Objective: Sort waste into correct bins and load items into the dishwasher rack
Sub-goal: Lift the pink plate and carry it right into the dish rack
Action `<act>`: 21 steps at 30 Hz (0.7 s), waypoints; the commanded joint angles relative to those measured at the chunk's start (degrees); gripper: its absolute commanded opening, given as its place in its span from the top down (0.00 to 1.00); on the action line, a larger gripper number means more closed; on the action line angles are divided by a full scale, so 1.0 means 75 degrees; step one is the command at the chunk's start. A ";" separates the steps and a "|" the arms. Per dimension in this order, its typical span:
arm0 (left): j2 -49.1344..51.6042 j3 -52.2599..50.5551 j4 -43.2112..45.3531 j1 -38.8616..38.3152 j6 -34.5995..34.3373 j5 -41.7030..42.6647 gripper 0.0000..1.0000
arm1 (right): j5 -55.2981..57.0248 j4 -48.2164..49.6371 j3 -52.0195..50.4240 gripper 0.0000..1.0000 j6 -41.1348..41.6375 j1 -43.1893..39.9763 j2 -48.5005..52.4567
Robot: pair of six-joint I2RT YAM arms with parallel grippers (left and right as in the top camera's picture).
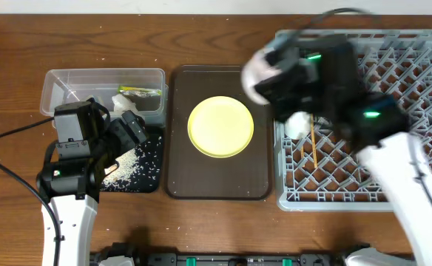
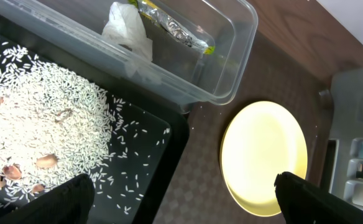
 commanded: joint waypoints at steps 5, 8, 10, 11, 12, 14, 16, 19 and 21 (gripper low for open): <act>0.0009 0.0166 0.0003 0.0029 0.0096 -0.0017 0.04 | -0.4762 -0.0621 0.0029 0.99 -0.0583 -0.3042 0.0085; 0.0009 0.0166 0.0003 0.0029 0.0096 -0.0017 0.04 | -0.6269 -0.1090 0.0029 0.99 -0.1201 -0.3943 0.0469; 0.0009 0.0166 0.0003 0.0029 0.0096 -0.0017 0.04 | -0.6814 -0.1405 0.0029 0.99 -0.1594 -0.4336 0.0810; 0.0009 0.0166 0.0003 0.0029 0.0096 -0.0017 0.04 | -0.6951 -0.1524 0.0029 0.99 -0.1760 -0.4444 0.0962; 0.0009 0.0166 0.0003 0.0029 0.0096 -0.0017 0.04 | -0.7035 -0.1638 0.0029 0.99 -0.1923 -0.4532 0.1122; 0.0009 0.0166 0.0003 0.0029 0.0096 -0.0017 0.04 | -0.7047 -0.1810 0.0029 0.99 -0.2171 -0.4642 0.1469; 0.0009 0.0166 0.0003 0.0029 0.0096 -0.0017 0.04 | -0.7047 -0.1862 0.0029 0.99 -0.2308 -0.4707 0.1810; 0.0009 0.0166 0.0003 0.0029 0.0096 -0.0017 0.04 | -0.7041 -0.1856 0.0029 0.99 -0.2413 -0.4800 0.2285; 0.0009 0.0166 0.0003 0.0029 0.0096 -0.0017 0.04 | -0.7041 -0.1874 0.0029 0.99 -0.2582 -0.4890 0.2573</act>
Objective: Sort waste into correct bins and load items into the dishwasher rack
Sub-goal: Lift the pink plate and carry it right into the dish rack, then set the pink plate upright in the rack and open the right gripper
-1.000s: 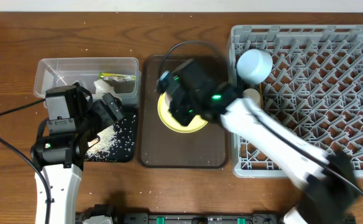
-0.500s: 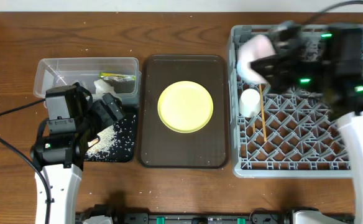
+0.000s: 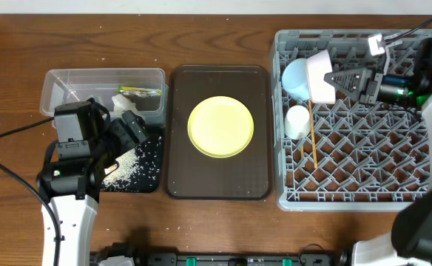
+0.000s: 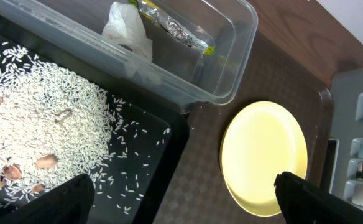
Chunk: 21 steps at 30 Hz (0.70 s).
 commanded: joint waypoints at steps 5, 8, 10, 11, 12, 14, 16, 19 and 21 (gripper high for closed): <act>0.0009 0.0166 -0.0003 0.0029 0.0096 -0.0020 0.04 | -0.0393 -0.0061 0.0032 0.99 -0.0714 -0.0545 0.1014; 0.0009 0.0166 -0.0003 0.0029 0.0096 -0.0020 0.04 | -0.0236 -0.0073 0.0032 0.99 -0.0746 -0.0699 0.1329; 0.0009 0.0166 -0.0003 0.0029 0.0096 -0.0020 0.04 | -0.0163 -0.0096 0.0032 0.99 -0.0781 -0.0799 0.1536; 0.0009 0.0166 0.0000 0.0029 0.0096 -0.0020 0.04 | -0.0160 -0.0117 0.0032 0.99 -0.0836 -0.0836 0.1612; 0.0009 0.0166 0.0000 0.0029 0.0096 -0.0020 0.04 | -0.0160 -0.0166 0.0032 0.99 -0.0921 -0.0877 0.1684; 0.0009 0.0166 0.0000 0.0029 0.0096 -0.0020 0.04 | -0.0152 -0.0262 0.0032 0.99 -0.1011 -0.0941 0.1813; 0.0009 0.0166 0.0000 0.0029 0.0096 -0.0020 0.04 | -0.0085 -0.0361 0.0032 0.99 -0.1122 -0.0994 0.1897; 0.0009 0.0166 -0.0003 0.0029 0.0096 -0.0020 0.04 | 0.0271 -0.0358 0.0032 0.99 -0.1145 -0.1052 0.1973; 0.0009 0.0166 0.0000 0.0029 0.0096 -0.0020 0.04 | 0.0382 -0.0321 0.0032 0.99 -0.1207 -0.1081 0.2014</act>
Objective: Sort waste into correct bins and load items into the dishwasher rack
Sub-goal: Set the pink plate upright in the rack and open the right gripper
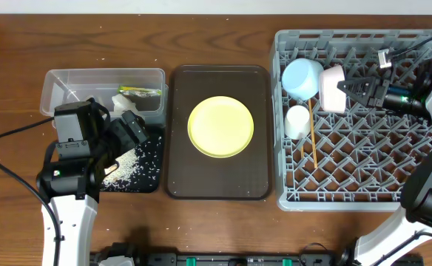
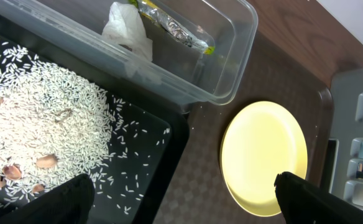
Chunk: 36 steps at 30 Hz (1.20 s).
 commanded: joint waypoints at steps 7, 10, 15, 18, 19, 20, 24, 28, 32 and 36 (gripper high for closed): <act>0.0009 0.0166 -0.0003 0.0029 0.0096 -0.0017 0.04 | 0.0265 0.0061 0.0032 0.99 -0.0274 -0.0122 0.0370; 0.0009 0.0166 0.0000 0.0029 0.0096 -0.0017 0.04 | 0.0265 0.0061 0.0032 0.99 -0.0274 -0.0122 0.0507; 0.0009 0.0166 0.0000 0.0029 0.0096 -0.0017 0.04 | 0.0274 0.0076 0.0029 0.98 -0.0277 -0.0125 0.0688; 0.0009 0.0166 -0.0003 0.0029 0.0096 -0.0017 0.04 | 0.0449 0.0067 0.0032 0.96 -0.0274 -0.0146 0.0697; 0.0009 0.0166 0.0000 0.0029 0.0096 -0.0017 0.04 | 0.0536 0.0055 0.0032 0.96 -0.0274 -0.0163 0.0697; 0.0009 0.0166 0.0000 0.0029 0.0096 -0.0017 0.04 | 0.0679 0.0000 0.0029 0.95 -0.0274 -0.0204 0.0697; 0.0009 0.0166 0.0000 0.0029 0.0096 -0.0017 0.04 | 0.1233 -0.0382 0.0032 0.94 -0.0274 -0.0373 0.0697; 0.0009 0.0166 0.0000 0.0029 0.0096 -0.0017 0.04 | 0.1600 -0.0804 0.0032 0.94 -0.0274 -0.0650 0.0697; 0.0009 0.0166 -0.0003 0.0029 0.0096 -0.0017 0.04 | 0.1734 -0.1166 0.0032 0.94 -0.0274 -0.1003 0.0697; 0.0009 0.0166 0.0000 0.0029 0.0096 -0.0017 0.04 | 0.2308 -0.1291 0.0032 0.93 -0.0140 -0.1247 0.0697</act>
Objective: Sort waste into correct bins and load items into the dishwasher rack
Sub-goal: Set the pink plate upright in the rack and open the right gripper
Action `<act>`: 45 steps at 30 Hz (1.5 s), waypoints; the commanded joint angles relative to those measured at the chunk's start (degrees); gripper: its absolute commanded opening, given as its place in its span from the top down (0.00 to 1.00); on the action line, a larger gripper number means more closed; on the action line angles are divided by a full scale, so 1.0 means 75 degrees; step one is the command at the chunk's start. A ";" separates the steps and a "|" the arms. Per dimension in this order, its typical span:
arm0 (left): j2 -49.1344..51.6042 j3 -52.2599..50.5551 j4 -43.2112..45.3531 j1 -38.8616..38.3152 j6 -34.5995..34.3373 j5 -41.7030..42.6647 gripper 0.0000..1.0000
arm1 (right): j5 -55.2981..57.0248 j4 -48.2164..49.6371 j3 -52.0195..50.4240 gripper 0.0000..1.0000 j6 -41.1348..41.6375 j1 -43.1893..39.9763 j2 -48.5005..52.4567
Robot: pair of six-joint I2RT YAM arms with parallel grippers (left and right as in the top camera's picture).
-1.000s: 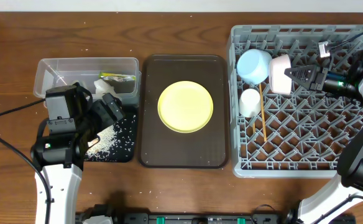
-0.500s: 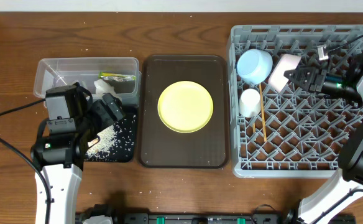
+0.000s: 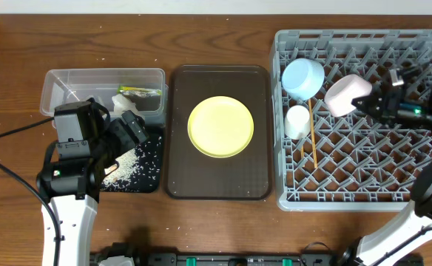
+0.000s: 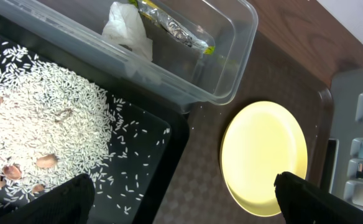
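A pink cup (image 3: 345, 94) lies tilted over the grey dishwasher rack (image 3: 364, 185), right of a blue bowl (image 3: 302, 77). My right gripper (image 3: 369, 100) reaches in from the right and is shut on the cup's rim. A yellow plate (image 3: 220, 126) (image 4: 265, 155) rests on the brown tray (image 3: 257, 177). My left gripper (image 4: 181, 208) hangs open and holds nothing, above the edge of the black tray of rice (image 4: 169, 143); its fingers (image 4: 69, 196) stand wide apart.
A clear bin (image 3: 57, 81) (image 4: 243, 37) at the back left holds a foil wrapper and a crumpled white tissue. In the rack, a small white cup (image 3: 298, 122) and a wooden chopstick (image 3: 314, 148) sit near the left side. Nut shells lie in the rice.
My right gripper has moved right and a little nearer with the pink cup, away from the blue bowl. The cup is now more tilted. The left arm has not moved.
My right arm was a blur over the rack's left part. Then it held the pink cup at the rack's back, beside the blue bowl. The cup then stood slightly right of the bowl, and now farther right. The left gripper stayed open over the rice tray.
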 commanded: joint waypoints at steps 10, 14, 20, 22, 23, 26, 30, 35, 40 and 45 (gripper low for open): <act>0.0009 0.0166 0.0000 0.0029 0.0096 -0.0017 0.04 | 0.3634 0.0516 0.0032 0.89 0.1483 -0.0213 0.0221; 0.0009 0.0166 -0.0003 0.0029 0.0096 -0.0017 0.04 | 0.4179 0.0731 0.0032 0.85 0.1961 -0.0137 0.0221; 0.0009 0.0166 0.0000 0.0029 0.0096 -0.0017 0.04 | 0.4698 0.0976 0.0073 0.80 0.2454 -0.0012 0.0221; 0.0009 0.0166 0.0000 0.0029 0.0096 -0.0017 0.04 | 0.4811 0.1026 0.0160 0.79 0.2544 0.0052 0.0221; 0.0009 0.0166 0.0000 0.0029 0.0096 -0.0017 0.04 | 0.4809 0.1052 0.0230 0.76 0.2544 0.0093 0.0219; 0.0009 0.0166 -0.0003 0.0029 0.0096 -0.0017 0.04 | 0.4811 0.0976 0.0545 0.74 0.2544 0.0224 0.0219; 0.0009 0.0166 0.0000 0.0029 0.0096 -0.0017 0.04 | 0.4843 0.0758 0.1093 0.73 0.2550 0.0455 0.0219; 0.0009 0.0166 0.0000 0.0029 0.0096 -0.0017 0.04 | 0.5074 0.0428 0.1702 0.67 0.2532 0.0912 0.0219; 0.0009 0.0166 0.0000 0.0029 0.0096 -0.0017 0.04 | 0.5115 0.0338 0.1792 0.56 0.2226 0.1501 0.0219; 0.0009 0.0166 0.0000 0.0029 0.0096 -0.0017 0.04 | 0.5511 0.0495 0.1792 0.53 0.2130 0.2098 0.0219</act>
